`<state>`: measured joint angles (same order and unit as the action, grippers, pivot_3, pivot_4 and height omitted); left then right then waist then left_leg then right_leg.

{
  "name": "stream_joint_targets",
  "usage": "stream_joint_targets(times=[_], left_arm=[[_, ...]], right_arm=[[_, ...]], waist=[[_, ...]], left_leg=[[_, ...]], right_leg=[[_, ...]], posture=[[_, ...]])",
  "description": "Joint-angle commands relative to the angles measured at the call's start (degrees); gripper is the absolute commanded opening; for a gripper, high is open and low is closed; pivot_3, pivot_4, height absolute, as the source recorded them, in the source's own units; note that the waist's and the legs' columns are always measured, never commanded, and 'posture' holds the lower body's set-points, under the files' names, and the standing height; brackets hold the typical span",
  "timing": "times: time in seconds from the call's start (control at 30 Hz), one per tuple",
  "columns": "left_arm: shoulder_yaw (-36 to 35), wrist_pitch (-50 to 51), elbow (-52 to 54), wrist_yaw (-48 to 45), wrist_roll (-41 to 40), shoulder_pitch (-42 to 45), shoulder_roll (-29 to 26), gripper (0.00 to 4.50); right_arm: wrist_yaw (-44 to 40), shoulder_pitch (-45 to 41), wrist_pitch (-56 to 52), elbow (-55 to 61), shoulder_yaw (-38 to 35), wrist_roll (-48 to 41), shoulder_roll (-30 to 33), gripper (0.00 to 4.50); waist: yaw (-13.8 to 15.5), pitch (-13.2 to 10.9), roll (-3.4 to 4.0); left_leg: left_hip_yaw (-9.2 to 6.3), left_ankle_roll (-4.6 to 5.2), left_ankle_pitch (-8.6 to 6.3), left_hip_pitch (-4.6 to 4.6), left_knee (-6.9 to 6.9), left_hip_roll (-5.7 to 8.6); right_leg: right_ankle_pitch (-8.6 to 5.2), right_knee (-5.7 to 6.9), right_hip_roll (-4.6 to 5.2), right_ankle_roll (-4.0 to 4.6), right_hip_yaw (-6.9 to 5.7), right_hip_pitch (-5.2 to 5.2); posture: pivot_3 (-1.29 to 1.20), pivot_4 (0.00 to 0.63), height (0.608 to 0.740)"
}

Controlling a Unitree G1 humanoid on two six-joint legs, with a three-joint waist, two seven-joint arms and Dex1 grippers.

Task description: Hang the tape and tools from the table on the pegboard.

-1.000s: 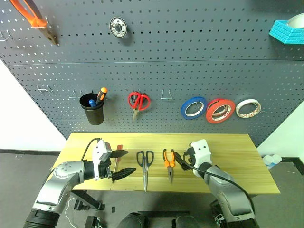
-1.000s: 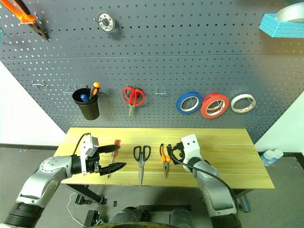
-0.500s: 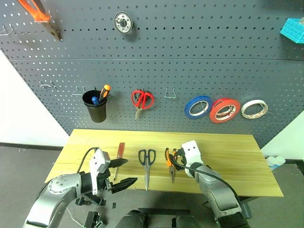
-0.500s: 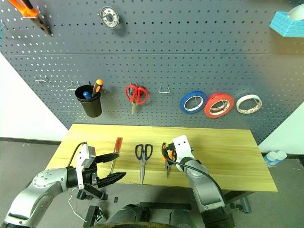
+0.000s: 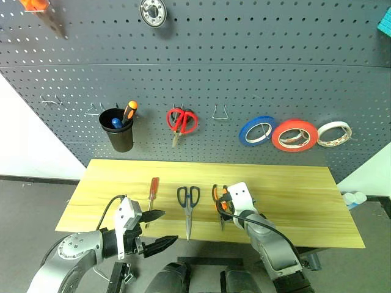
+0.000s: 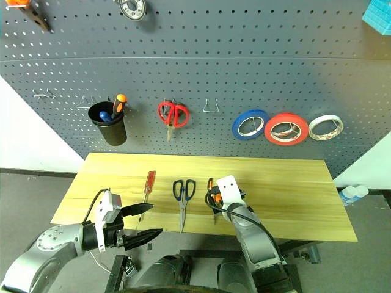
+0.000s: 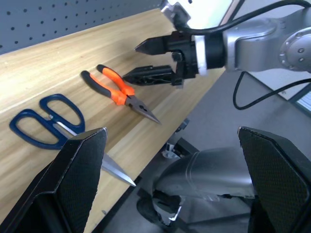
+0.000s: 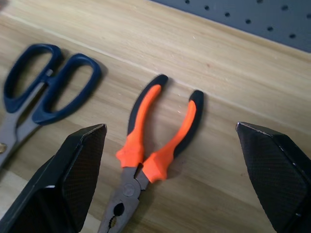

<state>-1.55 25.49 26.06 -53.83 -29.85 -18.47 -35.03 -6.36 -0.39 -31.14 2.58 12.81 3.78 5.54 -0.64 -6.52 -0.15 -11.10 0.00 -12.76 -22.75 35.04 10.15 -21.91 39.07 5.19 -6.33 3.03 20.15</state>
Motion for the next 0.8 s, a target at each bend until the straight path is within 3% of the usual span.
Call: stream_joint_targets(times=[0.03, 0.5, 0.8], left_arm=[[-1.5, 0.0, 2.7, 0.9, -1.3, -1.1, -0.5, 4.50], [-2.3, 0.7, 7.6, 4.3, -3.0, -6.5, -0.5, 4.50], [-3.5, 1.2, 10.2, 5.4, -4.4, -9.6, -1.5, 4.50]], right_arm=[[0.8, -0.9, -0.8, 1.6, 1.5, 0.9, -1.8, 4.47], [1.5, -4.2, -0.9, -1.3, 3.8, 1.7, -4.4, 4.47], [7.4, -6.9, 0.7, -5.6, 1.6, 3.7, -6.5, 4.47]], waist=[[0.0, -0.4, -0.01], [0.0, -2.4, -0.18], [0.0, -3.6, -0.31]], left_leg=[[0.00, 0.00, 0.00, -0.04, 0.01, 0.00], [-0.01, 0.00, 0.00, -0.47, 0.01, 0.00], [0.00, 0.00, 0.01, -0.60, 0.00, 0.00]], right_leg=[[0.00, 0.00, 0.00, 0.00, 0.00, 0.04], [0.02, 0.00, 0.01, -0.01, -0.01, 0.45], [0.02, 0.00, 0.01, -0.02, -0.01, 0.59]], posture=[[0.00, 0.151, 0.718], [0.03, 0.197, 0.718], [0.04, 0.219, 0.718]])
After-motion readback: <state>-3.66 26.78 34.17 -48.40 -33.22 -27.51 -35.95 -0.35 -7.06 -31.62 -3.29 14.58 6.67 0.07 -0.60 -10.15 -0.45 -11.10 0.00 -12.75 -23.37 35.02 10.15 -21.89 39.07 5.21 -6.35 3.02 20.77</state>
